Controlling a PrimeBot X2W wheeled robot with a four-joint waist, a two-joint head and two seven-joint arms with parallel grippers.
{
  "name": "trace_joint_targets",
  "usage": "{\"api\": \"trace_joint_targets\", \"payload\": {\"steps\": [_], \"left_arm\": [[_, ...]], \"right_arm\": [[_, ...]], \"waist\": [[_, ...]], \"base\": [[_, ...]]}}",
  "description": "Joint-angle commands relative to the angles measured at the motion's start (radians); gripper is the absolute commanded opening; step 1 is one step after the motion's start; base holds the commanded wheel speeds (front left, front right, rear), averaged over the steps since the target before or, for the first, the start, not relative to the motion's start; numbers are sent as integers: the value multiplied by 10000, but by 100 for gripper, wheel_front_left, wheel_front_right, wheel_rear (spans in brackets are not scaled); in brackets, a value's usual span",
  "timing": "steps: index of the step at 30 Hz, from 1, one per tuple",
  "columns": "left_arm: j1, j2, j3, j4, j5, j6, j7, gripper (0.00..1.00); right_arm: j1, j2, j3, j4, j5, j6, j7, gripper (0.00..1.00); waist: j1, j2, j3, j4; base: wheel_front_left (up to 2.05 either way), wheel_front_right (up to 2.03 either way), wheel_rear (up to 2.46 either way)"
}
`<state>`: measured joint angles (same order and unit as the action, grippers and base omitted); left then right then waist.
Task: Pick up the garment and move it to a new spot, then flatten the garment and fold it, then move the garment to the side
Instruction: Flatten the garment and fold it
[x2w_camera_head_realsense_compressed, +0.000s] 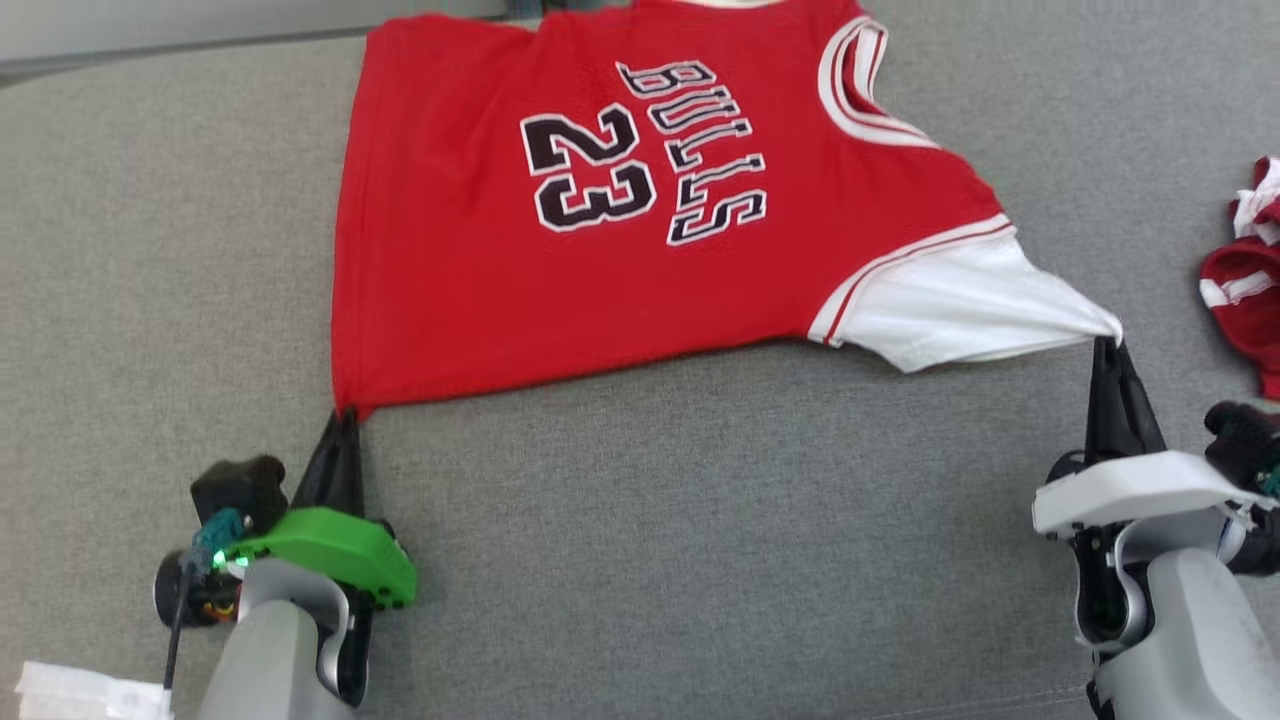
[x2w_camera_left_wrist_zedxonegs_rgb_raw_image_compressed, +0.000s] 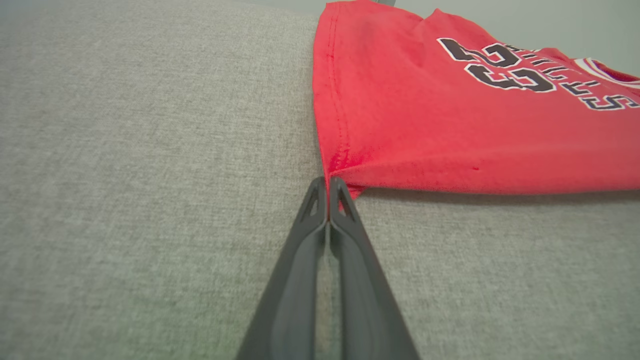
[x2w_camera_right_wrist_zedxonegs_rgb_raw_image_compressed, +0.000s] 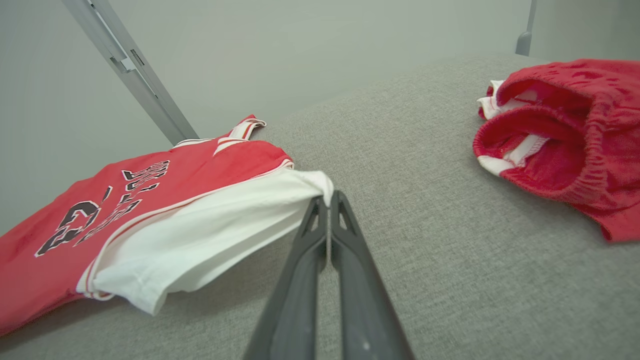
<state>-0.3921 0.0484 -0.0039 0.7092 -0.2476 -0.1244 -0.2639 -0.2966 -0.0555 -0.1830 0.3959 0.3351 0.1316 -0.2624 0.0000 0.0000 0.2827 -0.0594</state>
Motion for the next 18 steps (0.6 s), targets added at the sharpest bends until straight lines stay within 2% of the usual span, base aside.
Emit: {"api": "trace_joint_targets", "payload": {"steps": [1, 10, 18], "left_arm": [[500, 61, 34, 17, -216, -16, 0, 0], [2074, 64, -106, 3, -1042, 100, -1, 0], [3420, 64, -387, -92, -1588, 321, -1, 0]], "right_arm": [[382, -56, -30, 108, -36, -19, -30, 0], [1910, 5, 509, 688, -339, -19, -30, 0], [3085, -1, 438, 781, -72, -21, -30, 0]], "waist": [[0, 0, -855, -143], [0, 0, -2072, -225], [0, 0, -2906, -390]], "base": [[0, 0, 0], [0, 0, 0], [0, 0, 0]]}}
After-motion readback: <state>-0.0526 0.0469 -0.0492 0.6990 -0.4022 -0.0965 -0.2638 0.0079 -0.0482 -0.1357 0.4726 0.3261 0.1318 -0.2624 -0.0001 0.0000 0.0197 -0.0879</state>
